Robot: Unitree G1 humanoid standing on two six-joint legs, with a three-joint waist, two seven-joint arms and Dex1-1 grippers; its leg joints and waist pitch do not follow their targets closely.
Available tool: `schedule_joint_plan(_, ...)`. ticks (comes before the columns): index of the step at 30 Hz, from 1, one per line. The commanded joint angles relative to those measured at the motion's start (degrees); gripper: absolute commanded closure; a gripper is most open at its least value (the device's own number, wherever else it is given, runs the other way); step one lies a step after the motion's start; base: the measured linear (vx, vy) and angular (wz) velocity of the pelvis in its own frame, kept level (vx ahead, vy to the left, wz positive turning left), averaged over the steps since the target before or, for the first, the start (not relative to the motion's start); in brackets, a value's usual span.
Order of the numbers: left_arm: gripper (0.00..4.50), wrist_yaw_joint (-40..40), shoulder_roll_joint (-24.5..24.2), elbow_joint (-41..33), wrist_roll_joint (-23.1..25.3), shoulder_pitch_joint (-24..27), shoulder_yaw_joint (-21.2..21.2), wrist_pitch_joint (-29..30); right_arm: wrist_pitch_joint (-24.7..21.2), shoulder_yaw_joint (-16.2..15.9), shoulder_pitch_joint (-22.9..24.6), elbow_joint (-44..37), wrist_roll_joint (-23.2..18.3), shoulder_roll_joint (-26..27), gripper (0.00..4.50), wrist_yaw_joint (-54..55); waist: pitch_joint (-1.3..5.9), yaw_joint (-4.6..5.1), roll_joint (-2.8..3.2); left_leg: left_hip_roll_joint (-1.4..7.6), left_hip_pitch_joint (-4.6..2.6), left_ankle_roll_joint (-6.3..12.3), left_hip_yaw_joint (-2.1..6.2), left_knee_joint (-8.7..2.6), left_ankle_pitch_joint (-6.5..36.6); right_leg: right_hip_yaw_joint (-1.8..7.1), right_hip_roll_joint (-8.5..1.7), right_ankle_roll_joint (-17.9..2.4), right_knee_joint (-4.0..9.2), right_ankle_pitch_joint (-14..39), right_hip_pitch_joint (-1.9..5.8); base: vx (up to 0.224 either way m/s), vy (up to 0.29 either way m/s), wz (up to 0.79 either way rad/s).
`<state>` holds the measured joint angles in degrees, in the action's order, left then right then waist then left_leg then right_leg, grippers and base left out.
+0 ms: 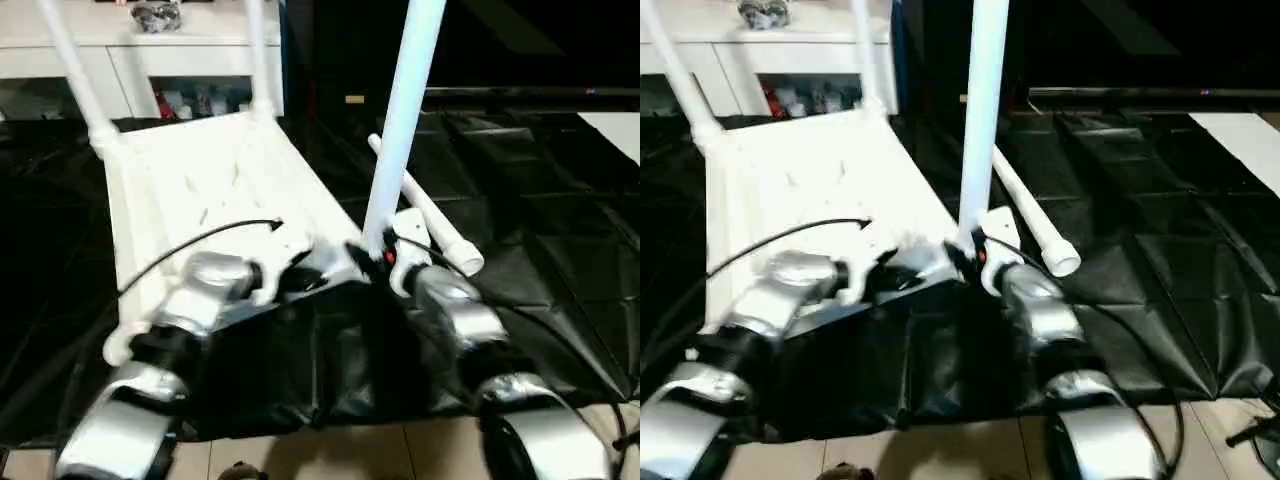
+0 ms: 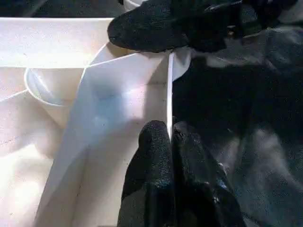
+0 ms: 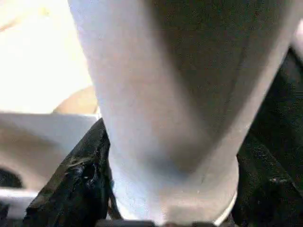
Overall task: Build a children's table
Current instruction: Rotate leg to tighten
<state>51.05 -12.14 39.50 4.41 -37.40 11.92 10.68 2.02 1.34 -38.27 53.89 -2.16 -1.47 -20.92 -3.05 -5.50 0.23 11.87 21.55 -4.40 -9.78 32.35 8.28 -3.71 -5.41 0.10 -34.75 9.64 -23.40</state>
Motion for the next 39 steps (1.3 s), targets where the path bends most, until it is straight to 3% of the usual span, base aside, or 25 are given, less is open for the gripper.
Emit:
schedule_joint_plan(1,4.50,-2.5,4.0,-0.8,-0.8,-2.3,0.6,-2.1,0.0,-4.0,0.0,2.4,1.1,5.6,1.77,-1.9,3.56,-0.10,0.08,0.63,-1.06,-1.24,0.34,-3.92,23.7,1.73,-2.82,-7.8,5.87,27.2,1.68,0.000,0.000,0.00)
schedule_joint_plan(2,4.50,-1.8,4.2,-1.0,-0.2,-1.8,1.5,-3.1,1.7,-3.8,-0.3,3.1,1.5,6.4,1.77,-1.2,3.57,-0.12,0.11,0.66,-0.97,-1.06,0.37,-4.01,23.6,1.70,-2.77,-7.9,5.80,26.4,1.79,0.000,0.000,0.00)
schedule_joint_plan(3,4.50,-1.2,4.1,-1.2,0.1,-1.4,2.1,-3.6,2.3,-3.5,-0.5,3.4,1.4,6.6,1.21,-1.6,3.58,-0.05,0.18,0.74,-1.05,-1.04,0.35,-4.04,24.2,1.74,-2.73,-8.0,5.77,25.9,1.69,0.000,0.000,0.00)
schedule_joint_plan(4,4.50,-0.8,3.9,-1.4,0.3,-1.1,2.5,-3.9,2.8,-3.2,-0.7,3.5,1.1,6.7,1.21,-1.9,3.56,-0.02,0.39,0.72,-1.01,-1.10,0.37,-4.04,24.4,1.74,-2.71,-8.2,5.72,25.6,1.73,0.000,0.000,0.00)
schedule_joint_plan(10,4.50,4.6,1.6,-3.3,-1.1,0.3,3.2,-4.9,5.6,-4.3,-1.4,3.6,1.1,3.8,0.61,-8.5,3.49,0.24,0.20,0.76,-0.96,-0.73,0.44,-4.14,25.9,1.72,-2.71,-8.6,5.68,25.9,1.88,0.000,0.000,0.00)
schedule_joint_plan(12,4.50,8.8,-0.1,-4.0,-1.7,0.9,3.7,-6.3,6.2,-5.1,-1.2,3.0,0.7,1.8,0.50,-15.2,3.69,0.24,0.24,0.90,-0.63,-0.10,0.35,-4.16,24.0,1.87,-2.71,-9.5,5.32,22.6,2.23,0.000,0.000,0.00)
schedule_joint_plan(14,4.50,11.2,-1.1,-4.3,-2.2,1.3,3.8,-6.7,6.0,-6.0,-0.8,2.1,0.5,0.3,0.50,-20.6,3.77,0.07,0.40,1.03,-0.73,0.22,0.09,-4.02,21.9,1.98,-2.54,-11.6,4.74,17.7,2.26,0.000,0.000,0.00)
schedule_joint_plan(16,4.50,14.3,-2.4,-4.6,-3.0,1.6,3.8,-7.1,5.6,-7.5,0.0,0.0,0.1,-1.6,0.50,-27.5,3.87,-0.15,0.44,0.99,-0.76,0.69,-0.06,-3.89,21.4,1.88,-2.42,-12.1,4.64,16.4,2.47,0.000,0.000,0.00)
schedule_joint_plan(21,4.50,21.4,-4.6,-5.4,-5.9,1.7,2.7,-7.5,4.6,-11.2,1.5,-4.7,-0.8,-6.4,0.50,-43.8,4.22,-1.01,0.50,1.22,-0.37,2.72,-0.37,-3.33,15.9,1.76,-2.12,-15.1,3.43,7.1,2.78,0.000,0.000,0.00)
schedule_joint_plan(24,4.50,24.0,-5.6,-5.3,-6.4,1.5,2.6,-7.8,4.4,-12.9,2.3,-6.8,-0.9,-8.1,0.50,-49.2,4.05,-1.60,0.40,1.38,-0.61,3.10,-0.45,-3.37,17.3,1.85,-2.34,-15.2,3.58,9.2,2.59,0.000,0.000,0.00)
schedule_joint_plan(25,4.50,25.3,-6.2,-5.4,-6.5,1.4,2.7,-7.9,4.0,-13.5,2.6,-7.6,-1.1,-8.7,0.76,-51.4,4.04,-1.67,0.19,1.37,-0.61,2.99,-0.44,-3.40,17.7,1.83,-2.35,-15.0,3.62,10.1,2.65,0.000,0.000,0.00)
schedule_joint_plan(29,4.50,29.0,-7.8,-5.5,-7.1,1.4,3.1,-8.1,2.4,-15.3,3.5,-10.0,-1.6,-10.2,0.99,-56.8,3.82,-2.61,0.25,1.54,-1.17,1.87,-0.44,-3.63,20.3,2.07,-2.56,-14.1,4.09,15.0,2.13,0.000,0.000,0.00)
schedule_joint_plan(39,4.50,33.4,-9.8,-5.9,-7.1,2.4,3.3,-8.5,-1.7,-16.0,5.4,-13.8,-2.7,-11.1,1.66,-60.9,3.74,-2.94,0.22,1.54,-0.96,0.43,-0.13,-3.94,20.9,2.14,-2.79,-12.2,4.32,19.2,2.08,0.000,0.000,0.00)
